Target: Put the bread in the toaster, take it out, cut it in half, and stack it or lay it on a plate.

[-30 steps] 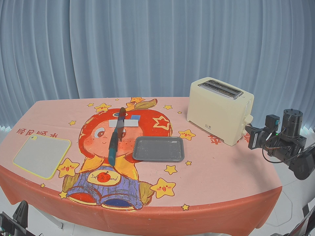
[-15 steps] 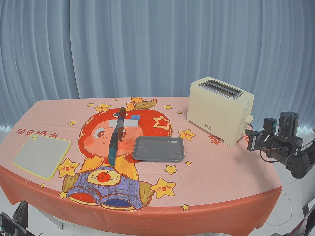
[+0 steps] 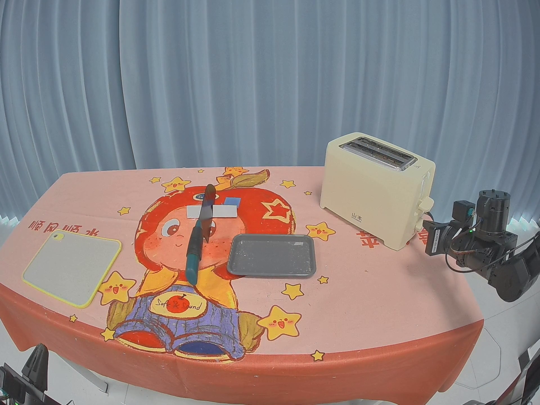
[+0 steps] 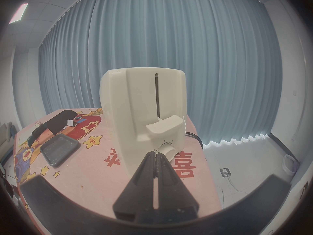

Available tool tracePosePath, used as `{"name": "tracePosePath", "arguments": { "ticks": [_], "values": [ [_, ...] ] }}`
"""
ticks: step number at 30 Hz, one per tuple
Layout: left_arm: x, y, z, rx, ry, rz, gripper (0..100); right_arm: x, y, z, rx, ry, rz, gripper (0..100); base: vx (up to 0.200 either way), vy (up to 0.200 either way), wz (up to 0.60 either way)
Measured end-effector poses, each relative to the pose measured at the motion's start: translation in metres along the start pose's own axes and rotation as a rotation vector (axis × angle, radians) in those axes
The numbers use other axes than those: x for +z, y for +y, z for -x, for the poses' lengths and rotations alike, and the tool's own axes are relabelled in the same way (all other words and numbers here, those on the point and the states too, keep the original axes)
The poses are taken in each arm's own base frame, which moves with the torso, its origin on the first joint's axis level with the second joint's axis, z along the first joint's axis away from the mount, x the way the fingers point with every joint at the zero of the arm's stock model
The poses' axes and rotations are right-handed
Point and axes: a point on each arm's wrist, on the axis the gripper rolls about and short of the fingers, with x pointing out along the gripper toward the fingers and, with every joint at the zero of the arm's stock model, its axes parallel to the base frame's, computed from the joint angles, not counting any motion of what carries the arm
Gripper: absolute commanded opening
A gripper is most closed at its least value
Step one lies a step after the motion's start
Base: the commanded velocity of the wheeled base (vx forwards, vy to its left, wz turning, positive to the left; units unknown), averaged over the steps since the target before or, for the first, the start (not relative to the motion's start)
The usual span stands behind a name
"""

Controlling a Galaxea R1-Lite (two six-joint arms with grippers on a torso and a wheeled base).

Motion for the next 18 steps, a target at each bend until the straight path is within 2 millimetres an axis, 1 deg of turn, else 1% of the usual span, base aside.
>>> {"name": "tracePosePath", "arguments": {
  "ticks": [8,13,18],
  "values": [
    [0.000,0.000,0.000,0.000,0.000,0.000,0,0.002,-0.003,-0.004,-0.004,-0.005,-0.010,0,0.000,0.000,0.00],
    [0.000,0.000,0.000,0.000,0.000,0.000,0,0.006,-0.003,-0.009,-0.004,-0.014,-0.086,0,0.000,0.000,0.00],
    [0.000,0.000,0.000,0.000,0.000,0.000,0,0.008,-0.003,-0.013,0.005,-0.015,-0.100,0,0.000,0.000,0.00]
  ]
}}
